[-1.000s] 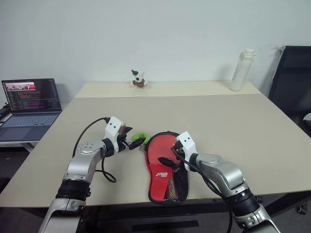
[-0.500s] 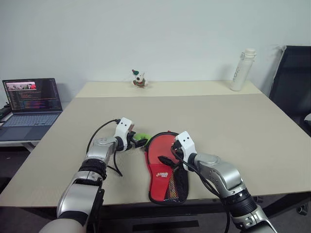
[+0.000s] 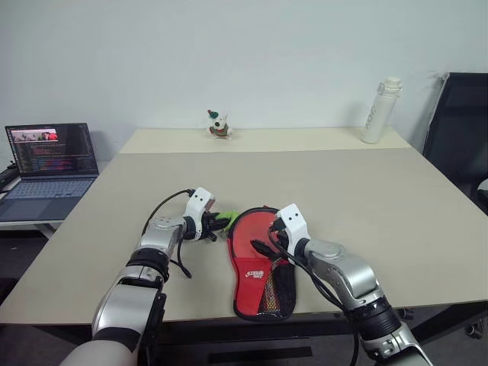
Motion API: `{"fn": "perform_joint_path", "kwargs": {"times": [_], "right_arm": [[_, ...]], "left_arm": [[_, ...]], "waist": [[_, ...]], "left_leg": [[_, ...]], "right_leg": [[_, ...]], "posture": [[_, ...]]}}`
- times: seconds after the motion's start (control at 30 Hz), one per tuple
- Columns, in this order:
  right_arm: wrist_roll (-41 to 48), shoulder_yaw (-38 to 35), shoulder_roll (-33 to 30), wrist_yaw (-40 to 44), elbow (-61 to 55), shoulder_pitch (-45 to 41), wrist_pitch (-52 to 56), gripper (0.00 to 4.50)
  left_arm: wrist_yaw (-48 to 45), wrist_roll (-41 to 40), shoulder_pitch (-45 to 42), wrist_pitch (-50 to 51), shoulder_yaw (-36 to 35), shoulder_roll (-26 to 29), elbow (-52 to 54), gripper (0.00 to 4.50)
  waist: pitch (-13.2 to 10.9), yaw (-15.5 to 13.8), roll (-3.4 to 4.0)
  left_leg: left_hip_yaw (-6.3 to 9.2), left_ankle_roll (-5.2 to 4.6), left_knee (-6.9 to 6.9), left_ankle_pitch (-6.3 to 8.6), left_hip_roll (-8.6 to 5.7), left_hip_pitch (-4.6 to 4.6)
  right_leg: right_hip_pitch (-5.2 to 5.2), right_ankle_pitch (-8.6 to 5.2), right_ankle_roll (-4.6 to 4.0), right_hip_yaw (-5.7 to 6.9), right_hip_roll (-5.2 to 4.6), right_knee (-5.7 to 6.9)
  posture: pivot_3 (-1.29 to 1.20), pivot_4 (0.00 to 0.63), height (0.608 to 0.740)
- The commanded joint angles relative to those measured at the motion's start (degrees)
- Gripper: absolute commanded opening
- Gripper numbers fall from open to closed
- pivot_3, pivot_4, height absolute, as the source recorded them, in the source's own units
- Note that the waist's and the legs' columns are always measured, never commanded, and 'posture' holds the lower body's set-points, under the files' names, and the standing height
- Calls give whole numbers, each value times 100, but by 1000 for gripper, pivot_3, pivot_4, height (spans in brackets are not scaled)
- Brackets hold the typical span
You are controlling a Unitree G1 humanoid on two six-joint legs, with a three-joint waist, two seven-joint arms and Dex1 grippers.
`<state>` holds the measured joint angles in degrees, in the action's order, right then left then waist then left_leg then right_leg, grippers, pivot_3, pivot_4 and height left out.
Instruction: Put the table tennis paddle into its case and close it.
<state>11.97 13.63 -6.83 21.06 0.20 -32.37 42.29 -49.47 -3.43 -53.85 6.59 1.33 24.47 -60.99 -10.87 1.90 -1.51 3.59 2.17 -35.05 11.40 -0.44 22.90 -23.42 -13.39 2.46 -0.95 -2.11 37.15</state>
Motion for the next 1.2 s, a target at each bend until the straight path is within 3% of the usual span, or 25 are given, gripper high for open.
{"fn": "perform_joint_path", "kwargs": {"times": [0.03,0.47,0.7,0.9,1.2], "right_arm": [[-69,69,103,122,-33,-132,-353,4500],[-536,586,346,176,745,126,-395,4500],[-676,590,358,142,816,273,-290,4500],[-714,568,410,91,794,334,-194,4500],[-743,587,426,101,875,408,-100,4500]], "left_arm": [[77,48,196,46,-34,-20,18,52],[270,-9,338,249,-202,-140,376,4],[1063,-93,-93,275,-483,-168,464,4],[1972,174,-593,-113,-419,-293,-49,4],[2504,784,-1384,-750,-27,-851,-1077,4]], "waist": [[0,13,0],[23,2,-6],[54,3,-36],[57,-4,-41],[61,-4,-47]], "left_leg": [[-1,0,-1,0,0,-2],[4,0,-5,0,1,-10],[11,0,-6,0,2,-19],[14,1,-7,-1,1,-16],[13,1,-7,0,0,-14]], "right_leg": [[0,0,0,-1,0,1],[10,0,0,0,3,6],[19,1,1,4,4,7],[19,1,2,6,4,6],[19,1,2,8,4,3]], "posture": [[0,150,740],[0,150,740],[0,150,740],[0,150,740],[0,150,740]]}}
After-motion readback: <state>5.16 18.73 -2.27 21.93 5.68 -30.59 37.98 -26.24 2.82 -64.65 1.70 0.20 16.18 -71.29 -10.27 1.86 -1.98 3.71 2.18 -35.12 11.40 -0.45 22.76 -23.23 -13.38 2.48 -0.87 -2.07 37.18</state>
